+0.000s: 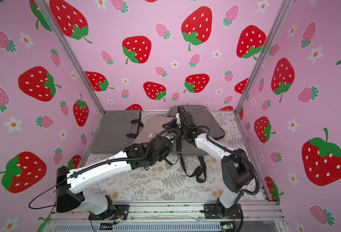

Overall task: Open the zippered laptop bag and take out the laptop
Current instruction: Place the laptop at the center of the board.

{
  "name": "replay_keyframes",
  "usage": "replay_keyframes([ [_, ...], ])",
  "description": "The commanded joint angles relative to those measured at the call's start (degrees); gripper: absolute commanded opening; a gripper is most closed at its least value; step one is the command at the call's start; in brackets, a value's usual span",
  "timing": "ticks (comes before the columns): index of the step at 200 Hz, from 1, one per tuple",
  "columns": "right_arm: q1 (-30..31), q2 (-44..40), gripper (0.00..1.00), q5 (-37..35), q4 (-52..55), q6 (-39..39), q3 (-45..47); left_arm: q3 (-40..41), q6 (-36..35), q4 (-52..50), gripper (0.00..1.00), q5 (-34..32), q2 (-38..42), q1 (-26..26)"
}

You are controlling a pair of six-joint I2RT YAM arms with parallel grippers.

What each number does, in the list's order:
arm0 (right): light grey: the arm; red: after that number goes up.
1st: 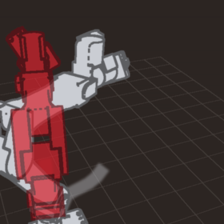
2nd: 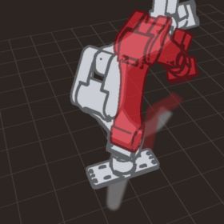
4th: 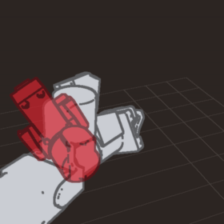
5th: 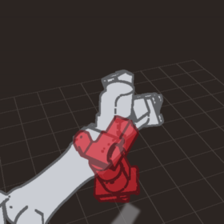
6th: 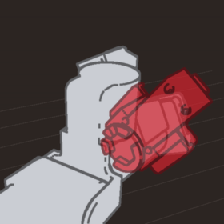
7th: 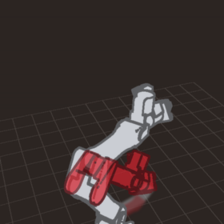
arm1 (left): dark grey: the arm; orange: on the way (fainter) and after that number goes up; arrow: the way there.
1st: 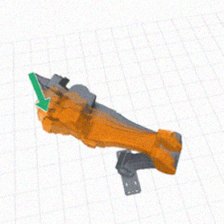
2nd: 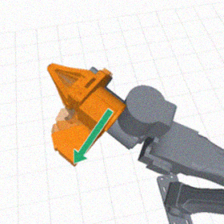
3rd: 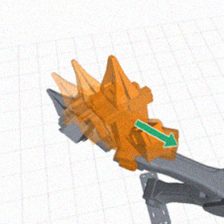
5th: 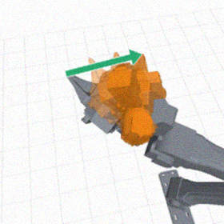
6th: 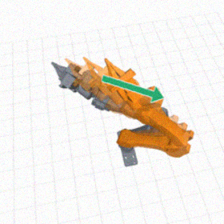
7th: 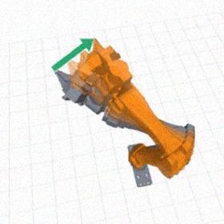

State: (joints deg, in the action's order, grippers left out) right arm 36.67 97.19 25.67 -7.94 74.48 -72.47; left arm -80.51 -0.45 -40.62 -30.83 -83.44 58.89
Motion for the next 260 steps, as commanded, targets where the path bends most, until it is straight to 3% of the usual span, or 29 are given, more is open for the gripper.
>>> replay_keyframes([
  [1,-0.91,-1.04,0.0,4.65,-11.97,0.99,1.08,-1.56,10.59,-4.11,0.58,14.28,4.09,-2.58],
  [33,-1.07,-1.34,0.0,8.25,-13.75,-1.86,3.96,2.0,16.31,-3.28,0.63,24.03,9.3,-8.47],
  [72,-0.66,-3.88,0.0,14.73,-14.38,-7.64,10.37,8.39,20.45,1.2,0.68,35.19,15.49,-20.75],
  [93,0.41,-5.64,0.0,16.79,-12.21,-11.39,13.99,12.19,22.99,4.16,0.7,42.61,16.55,-28.03],
  [125,2.8,-6.33,0.0,18.48,-12.44,-13.17,18.82,16.98,25.83,7.54,0.7,48.76,16.34,-37.2],
  [181,7.7,-0.18,0.0,19.31,-22.89,-7.25,21.78,21.62,29.18,11.35,0.71,53.57,14.56,-45.09],
  [260,10.61,12.47,0.0,18.79,-34.08,2.15,18.53,22.96,30.92,13.21,0.72,56.33,11.42,-47.47],
])
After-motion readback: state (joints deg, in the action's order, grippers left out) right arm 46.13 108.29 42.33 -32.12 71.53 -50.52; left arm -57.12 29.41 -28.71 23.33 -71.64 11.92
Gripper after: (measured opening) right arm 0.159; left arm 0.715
